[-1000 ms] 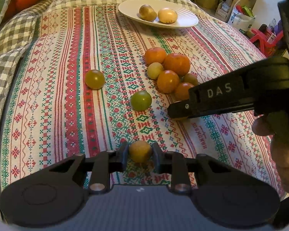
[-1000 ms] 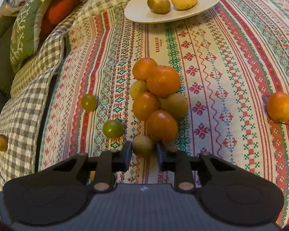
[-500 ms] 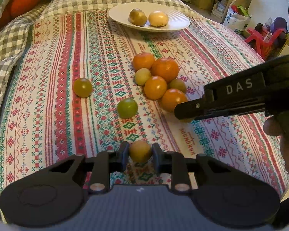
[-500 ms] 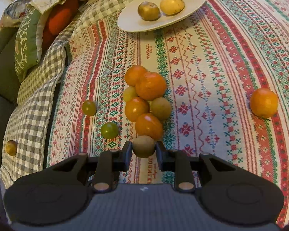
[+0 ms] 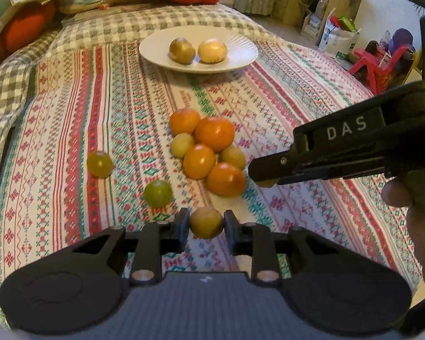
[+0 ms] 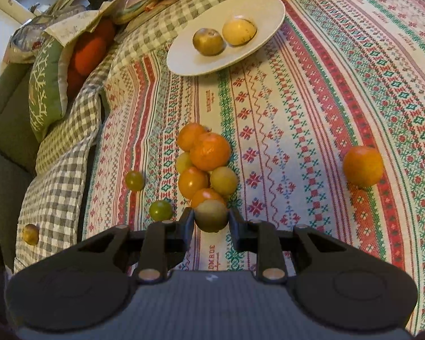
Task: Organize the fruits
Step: 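Carry both small fruits onto the white plate and open both tools beside the large fruits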
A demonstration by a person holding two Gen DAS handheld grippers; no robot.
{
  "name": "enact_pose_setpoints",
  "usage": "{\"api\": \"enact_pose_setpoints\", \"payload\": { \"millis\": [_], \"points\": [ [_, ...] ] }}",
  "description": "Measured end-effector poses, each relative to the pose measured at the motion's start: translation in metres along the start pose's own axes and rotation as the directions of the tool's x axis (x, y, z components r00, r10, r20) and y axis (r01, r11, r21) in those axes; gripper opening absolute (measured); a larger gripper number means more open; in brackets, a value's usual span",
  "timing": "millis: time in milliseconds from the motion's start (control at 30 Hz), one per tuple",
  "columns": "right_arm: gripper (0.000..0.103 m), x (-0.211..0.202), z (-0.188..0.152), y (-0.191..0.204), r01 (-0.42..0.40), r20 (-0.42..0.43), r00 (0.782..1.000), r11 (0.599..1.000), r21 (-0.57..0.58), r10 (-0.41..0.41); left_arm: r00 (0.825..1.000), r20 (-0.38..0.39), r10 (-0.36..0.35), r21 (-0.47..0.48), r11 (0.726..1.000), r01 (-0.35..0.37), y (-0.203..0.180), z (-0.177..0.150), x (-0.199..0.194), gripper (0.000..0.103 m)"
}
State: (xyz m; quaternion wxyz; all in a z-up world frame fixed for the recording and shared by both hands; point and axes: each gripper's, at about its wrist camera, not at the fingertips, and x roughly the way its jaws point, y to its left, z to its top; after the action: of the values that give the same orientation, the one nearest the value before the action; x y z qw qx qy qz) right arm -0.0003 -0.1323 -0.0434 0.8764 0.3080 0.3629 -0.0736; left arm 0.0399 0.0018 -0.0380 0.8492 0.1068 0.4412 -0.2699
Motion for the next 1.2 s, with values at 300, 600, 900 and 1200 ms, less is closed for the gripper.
{"api": "enact_pose_setpoints", "payload": {
  "millis": [300,600,900,1200],
  "points": [
    [0.024,-0.009,0.018,-0.020,0.005,0.032,0.999,0.999,0.034,-0.006,0.999,0.045,0.029,0.043,0.999,-0.031,-0.012,0.026,0.006,0.003],
    [0.024,-0.011,0.056,-0.036,-0.024,0.070,0.997,0.997,0.079,0.019,0.995,0.099,0.028,0.070,0.997,-0.035,-0.015,0.078,0.021,0.003],
    [0.024,-0.004,0.117,-0.034,-0.025,0.116,0.993,0.999,0.047,0.019,0.989,0.146,0.036,0.082,0.995,-0.049,-0.012,0.132,0.047,0.003],
    [0.024,0.024,0.163,-0.040,-0.030,0.082,0.996,0.997,0.076,0.024,0.986,0.162,0.036,0.070,0.996,-0.048,-0.001,0.168,0.087,0.003]
  ]
}}
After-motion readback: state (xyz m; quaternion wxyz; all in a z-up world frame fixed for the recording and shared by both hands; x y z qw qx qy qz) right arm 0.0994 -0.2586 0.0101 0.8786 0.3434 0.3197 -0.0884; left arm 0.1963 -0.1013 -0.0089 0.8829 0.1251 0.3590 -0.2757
